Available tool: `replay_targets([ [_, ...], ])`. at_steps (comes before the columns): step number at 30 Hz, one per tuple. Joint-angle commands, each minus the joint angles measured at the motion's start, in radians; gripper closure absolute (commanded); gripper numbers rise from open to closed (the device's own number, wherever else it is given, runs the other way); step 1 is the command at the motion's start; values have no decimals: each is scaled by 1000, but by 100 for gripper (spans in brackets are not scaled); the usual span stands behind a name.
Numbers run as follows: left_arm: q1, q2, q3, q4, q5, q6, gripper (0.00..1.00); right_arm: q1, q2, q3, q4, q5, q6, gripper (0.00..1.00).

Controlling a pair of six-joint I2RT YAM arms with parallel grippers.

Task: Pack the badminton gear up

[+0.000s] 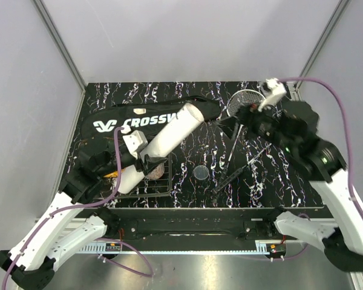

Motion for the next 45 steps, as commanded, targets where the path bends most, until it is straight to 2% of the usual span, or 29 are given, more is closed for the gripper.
replay_targets([
  [1, 6, -44, -12, 83, -260, -81, 100, -1, -161, -201, 93, 378, 61, 12],
  [2, 4, -47, -9, 57, -297, -88, 100, -1, -178, -241, 103, 432, 78, 12],
  [4, 7, -58, -3, 33, -380, -90, 100, -1, -200, -362, 148, 446, 86, 14],
  [6, 6, -66, 8, 8, -471, -107, 100, 0, -179, -445, 172, 379, 87, 18],
  [9, 6, -86, 28, -9, -571, -147, 100, 2, -44, -481, 199, 212, 90, 22],
  [10, 7, -97, 34, -10, -640, -170, 100, 8, 60, -478, 196, 130, 89, 23],
  [12, 7, -107, 56, -21, -719, -184, 100, 26, 171, -463, 184, 80, 60, 27],
  [13, 6, -116, 62, -26, -731, -188, 100, 51, 274, -440, 176, 61, 46, 32],
  [14, 6, -121, 67, -24, -736, -185, 100, 65, 323, -429, 175, 61, 26, 44],
  [17, 6, -141, 76, -23, -725, -167, 100, 115, 488, -365, 153, 63, -12, 57],
  [24, 7, -155, 77, -36, -679, -159, 100, 192, 740, -271, 114, 81, -42, 59],
  [26, 6, -156, 77, -35, -675, -159, 100, 204, 766, -265, 112, 87, -42, 60],
  [28, 6, -155, 76, -30, -668, -158, 100, 209, 789, -263, 106, 128, -42, 66],
  [35, 7, -146, 77, -21, -650, -161, 100, 224, 817, -292, 100, 182, -46, 72],
  [36, 6, -144, 77, -18, -646, -164, 100, 226, 826, -294, 100, 187, -45, 74],
  [37, 6, -143, 76, -15, -642, -164, 100, 230, 829, -295, 98, 189, -48, 81],
  [38, 6, -143, 77, -13, -635, -162, 100, 232, 829, -297, 100, 221, -49, 84],
  [40, 6, -138, 73, -10, -598, -150, 100, 234, 805, -300, 101, 274, -45, 92],
  [41, 7, -137, 73, -9, -577, -145, 100, 234, 788, -303, 104, 287, -45, 100],
  [44, 6, -129, 62, -1, -460, -112, 100, 224, 662, -300, 107, 308, -43, 100],
  [45, 6, -124, 59, 3, -378, -83, 100, 217, 566, -297, 109, 267, -43, 100],
])
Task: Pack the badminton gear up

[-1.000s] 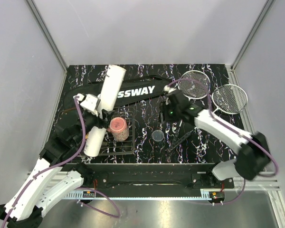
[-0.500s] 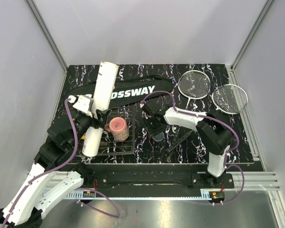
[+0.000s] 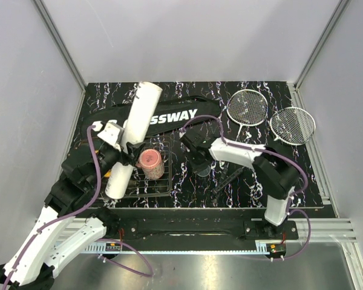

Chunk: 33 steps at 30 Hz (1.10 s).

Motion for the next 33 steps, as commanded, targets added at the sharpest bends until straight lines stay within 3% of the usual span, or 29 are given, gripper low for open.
replay_targets([
  [1, 2, 15, 26, 98, 250, 79, 100, -24, -276, 13, 8, 9, -7, 100],
  [3, 2, 29, 28, 95, 366, 120, 100, -84, -423, 22, 7, -93, 3, 100],
  [8, 3, 57, 41, 77, 506, 163, 100, -262, -657, 90, -44, -402, -49, 100],
  [11, 2, 69, 52, 54, 629, 202, 100, -282, -778, 204, -120, -509, -89, 100],
  [14, 2, 83, 55, 34, 695, 229, 100, -282, -804, 307, -165, -583, -100, 100],
  [18, 2, 112, 67, 6, 767, 269, 100, -282, -786, 368, -196, -799, -99, 100],
  [33, 0, 153, 113, -86, 904, 332, 100, -281, -766, 299, -55, -1111, -27, 100],
])
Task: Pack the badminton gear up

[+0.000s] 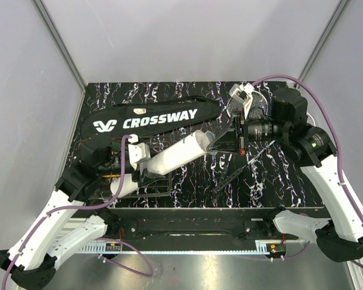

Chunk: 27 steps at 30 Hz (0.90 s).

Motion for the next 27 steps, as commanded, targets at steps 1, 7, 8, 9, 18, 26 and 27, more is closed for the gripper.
replay_targets([
  [1, -6, -6, 65, 74, 119, 45, 100, 4, -1, -21, 83, -163, 42, 100],
  [7, -7, 20, 88, 25, 177, 82, 100, 5, 17, -35, 103, -211, 59, 100],
  [8, -9, 27, 91, 18, 179, 88, 100, 5, 20, -36, 103, -212, 60, 100],
  [9, -9, 30, 95, -4, 182, 105, 100, 5, 20, -36, 100, -214, 57, 100],
  [18, -30, 54, 119, -44, 182, 125, 100, 5, 33, -46, 123, -203, 83, 100],
  [26, -42, 1, 69, 76, 130, 85, 100, 5, -20, -223, 503, -339, 361, 100],
  [27, -44, -7, 59, 99, 130, 85, 100, 5, -26, -237, 531, -353, 411, 100],
])
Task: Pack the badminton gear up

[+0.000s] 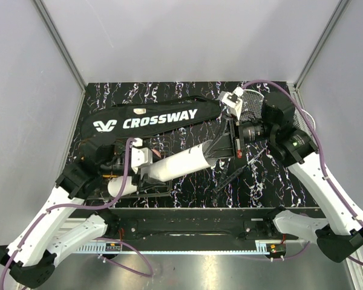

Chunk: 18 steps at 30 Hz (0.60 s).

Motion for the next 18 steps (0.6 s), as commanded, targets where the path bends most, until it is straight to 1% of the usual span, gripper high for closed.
replay_targets([
  [1, -16, -68, 4, 216, 36, 7, 100, 5, -35, -79, 260, -101, 207, 100],
  [2, -19, -69, 4, 219, 30, 15, 100, 5, -41, -83, 290, -119, 224, 100],
  [4, -19, -72, 7, 208, 33, 30, 100, 5, -48, -93, 297, -127, 250, 100],
  [5, -19, -75, 6, 196, 51, 65, 100, 5, -54, -93, 295, -129, 258, 100],
  [9, -19, -92, -16, 168, 37, 99, 100, 3, -71, -74, 292, -88, 273, 100],
  [13, -19, -112, -31, 155, 8, 105, 100, 2, -85, -53, 278, -40, 264, 100],
  [18, -19, -123, -29, 155, 2, 105, 100, 2, -65, -70, 281, -70, 287, 100],
])
